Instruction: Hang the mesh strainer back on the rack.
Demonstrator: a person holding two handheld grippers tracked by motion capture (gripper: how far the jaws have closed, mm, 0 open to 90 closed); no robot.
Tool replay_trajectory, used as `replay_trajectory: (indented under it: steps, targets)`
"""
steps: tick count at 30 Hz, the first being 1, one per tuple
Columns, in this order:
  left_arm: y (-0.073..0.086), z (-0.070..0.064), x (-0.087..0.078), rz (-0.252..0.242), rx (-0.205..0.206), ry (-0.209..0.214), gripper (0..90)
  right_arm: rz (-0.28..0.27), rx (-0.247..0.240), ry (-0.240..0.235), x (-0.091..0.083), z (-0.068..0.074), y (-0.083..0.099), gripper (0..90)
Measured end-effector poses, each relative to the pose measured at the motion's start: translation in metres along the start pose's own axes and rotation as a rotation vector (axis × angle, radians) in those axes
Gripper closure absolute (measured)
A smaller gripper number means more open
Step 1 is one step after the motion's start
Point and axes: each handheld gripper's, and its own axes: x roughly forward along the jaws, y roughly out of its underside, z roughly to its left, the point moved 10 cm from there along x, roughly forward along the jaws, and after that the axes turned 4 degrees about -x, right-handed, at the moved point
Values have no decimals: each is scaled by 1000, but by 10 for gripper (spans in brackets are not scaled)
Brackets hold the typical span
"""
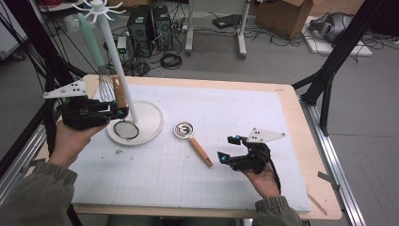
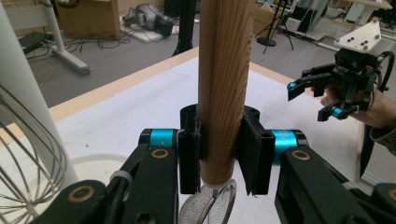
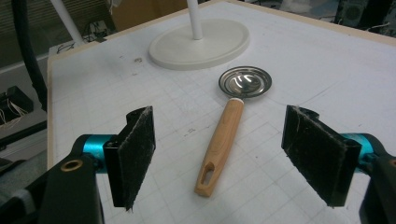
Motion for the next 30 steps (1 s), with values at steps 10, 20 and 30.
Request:
replay_trajectory:
  steps: [10,20,30]
  targets:
    - [-18,4,-9,-5,4,-15,711,12,0,-5,2,1,1,251]
    - [-33,8,-17,-14,7,-27,711,15,-2,-5,2,1,2,252]
    - [-48,16,-22,-29,5,-48,711,17,0,-8,3,0,3,252]
